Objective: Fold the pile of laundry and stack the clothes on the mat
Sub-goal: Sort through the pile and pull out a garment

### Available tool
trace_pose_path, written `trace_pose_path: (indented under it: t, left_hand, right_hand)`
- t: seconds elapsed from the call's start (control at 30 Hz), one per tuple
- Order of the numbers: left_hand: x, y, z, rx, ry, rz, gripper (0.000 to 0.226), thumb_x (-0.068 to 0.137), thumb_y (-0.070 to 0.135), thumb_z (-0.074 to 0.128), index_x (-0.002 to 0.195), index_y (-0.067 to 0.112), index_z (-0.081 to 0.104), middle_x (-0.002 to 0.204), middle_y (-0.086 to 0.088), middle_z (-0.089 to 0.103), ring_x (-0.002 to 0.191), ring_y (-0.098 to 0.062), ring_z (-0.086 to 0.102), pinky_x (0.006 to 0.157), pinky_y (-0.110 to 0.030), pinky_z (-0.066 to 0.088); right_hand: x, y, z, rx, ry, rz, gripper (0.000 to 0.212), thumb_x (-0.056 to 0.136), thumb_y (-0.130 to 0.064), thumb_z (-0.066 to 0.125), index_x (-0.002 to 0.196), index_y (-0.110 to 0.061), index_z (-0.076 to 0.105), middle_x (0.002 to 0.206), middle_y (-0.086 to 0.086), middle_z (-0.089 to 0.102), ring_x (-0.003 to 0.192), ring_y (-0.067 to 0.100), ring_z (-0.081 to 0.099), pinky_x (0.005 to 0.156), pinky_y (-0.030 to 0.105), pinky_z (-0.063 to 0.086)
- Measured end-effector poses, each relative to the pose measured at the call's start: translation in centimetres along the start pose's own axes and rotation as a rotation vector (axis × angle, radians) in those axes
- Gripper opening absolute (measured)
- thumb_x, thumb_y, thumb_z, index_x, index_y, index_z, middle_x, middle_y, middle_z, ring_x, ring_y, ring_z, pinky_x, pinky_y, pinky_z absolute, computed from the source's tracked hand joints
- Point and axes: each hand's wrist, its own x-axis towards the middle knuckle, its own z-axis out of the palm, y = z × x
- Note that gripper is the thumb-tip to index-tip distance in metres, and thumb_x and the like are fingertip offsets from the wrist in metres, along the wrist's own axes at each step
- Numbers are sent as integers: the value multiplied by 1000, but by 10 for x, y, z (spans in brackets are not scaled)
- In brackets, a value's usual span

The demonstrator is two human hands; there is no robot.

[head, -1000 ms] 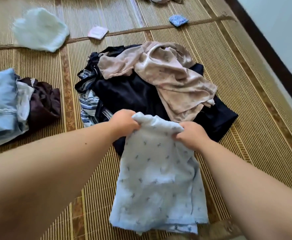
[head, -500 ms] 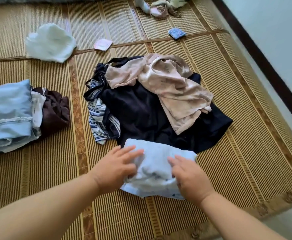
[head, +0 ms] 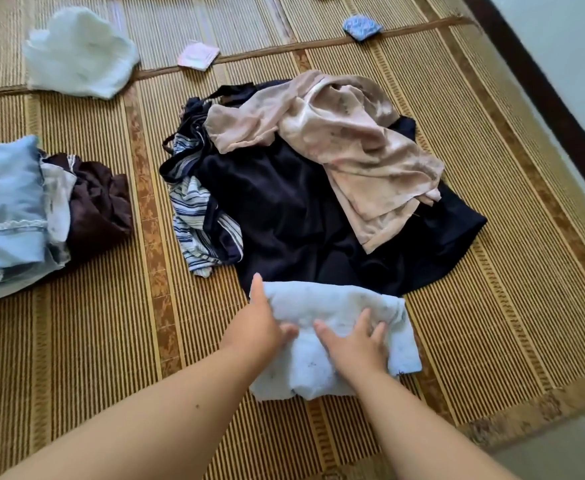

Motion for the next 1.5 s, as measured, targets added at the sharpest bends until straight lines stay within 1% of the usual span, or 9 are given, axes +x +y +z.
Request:
trace_pose_path:
  t: [0.1, 0.23, 0.37, 0.47, 0.77, 0.97, 1.27, 1.43, 1.5]
  left_hand:
    - [8, -13, 5, 5, 35, -220, 127, 67, 41, 85, 151, 28, -9, 132, -9, 46, 118, -31, 52, 98, -47, 47]
    - [12, -30, 14, -58, -38, -307, 90, 60, 51, 84, 130, 28, 33, 116, -3, 37, 113, -29, 45, 97, -41, 46]
    - [9, -33, 9, -392, -206, -129, 71, 52, 39, 77, 116, 21, 52, 112, -6, 61, 106, -29, 60, 95, -46, 50]
    - [1, -33, -8, -581, -284, -48, 68, 53, 30, 70, 117, 16, 54, 109, -10, 66, 99, -28, 66, 91, -50, 53]
    - [-22, -62, -95, -874, -233, 104, 55, 64, 18, 65, 116, 17, 49, 105, -14, 64, 82, -23, 70, 65, -30, 55]
    - [-38, -111, -209, -1092, -9, 136, 59, 59, 10, 61, 117, 3, 51, 99, -21, 64, 82, -31, 66, 66, -38, 55]
    - [-43, -237, -373, -1059, 349, 129, 35, 63, 6, 57, 98, 8, 56, 71, -7, 69, 61, -23, 68, 48, -31, 52]
    - [8, -290, -416, -1048, 442, -59, 31, 84, -1, 47, 113, 9, 50, 100, -21, 59, 80, -38, 63, 55, -42, 57]
    - [32, -301, -418, -916, 470, -110, 42, 88, 6, 50, 129, 11, 43, 108, -16, 59, 89, -36, 63, 74, -49, 58]
  right_hand:
    - [11, 5, 3, -118, 17, 102, 127, 70, -72, 65, 151, -23, -20, 159, 4, -23, 146, 40, -9, 115, 57, 12]
    - [23, 14, 2, 12, 219, 93, 142, 55, -62, 82, 152, -18, -11, 158, 16, 8, 143, 40, 14, 113, 53, 21]
    - [23, 18, -2, 394, 117, -7, 90, 64, -34, 88, 137, -10, 40, 123, 13, 60, 110, 32, 60, 96, 51, 48]
    - [17, 17, -14, 542, -31, 33, 44, 73, -20, 83, 110, -6, 64, 93, 11, 74, 82, 32, 71, 79, 50, 58]
    - [-41, -51, -22, 856, -452, -139, 37, 77, -13, 65, 112, -4, 66, 105, 21, 72, 93, 41, 70, 79, 53, 57]
    - [-92, -169, 16, 791, -677, -317, 42, 76, -12, 63, 118, -2, 61, 109, 25, 69, 95, 41, 69, 69, 46, 59]
    - [-157, -360, 136, 580, -698, -492, 23, 92, 1, 50, 110, -11, 58, 93, 14, 72, 79, 30, 72, 64, 44, 60]
    - [-149, -428, 186, 571, -667, -519, 22, 95, 1, 50, 115, -6, 55, 111, 21, 65, 97, 39, 66, 80, 53, 56]
    - [-133, -442, 199, 561, -659, -499, 21, 97, -4, 52, 118, -3, 55, 115, 22, 65, 101, 39, 65, 85, 55, 55]
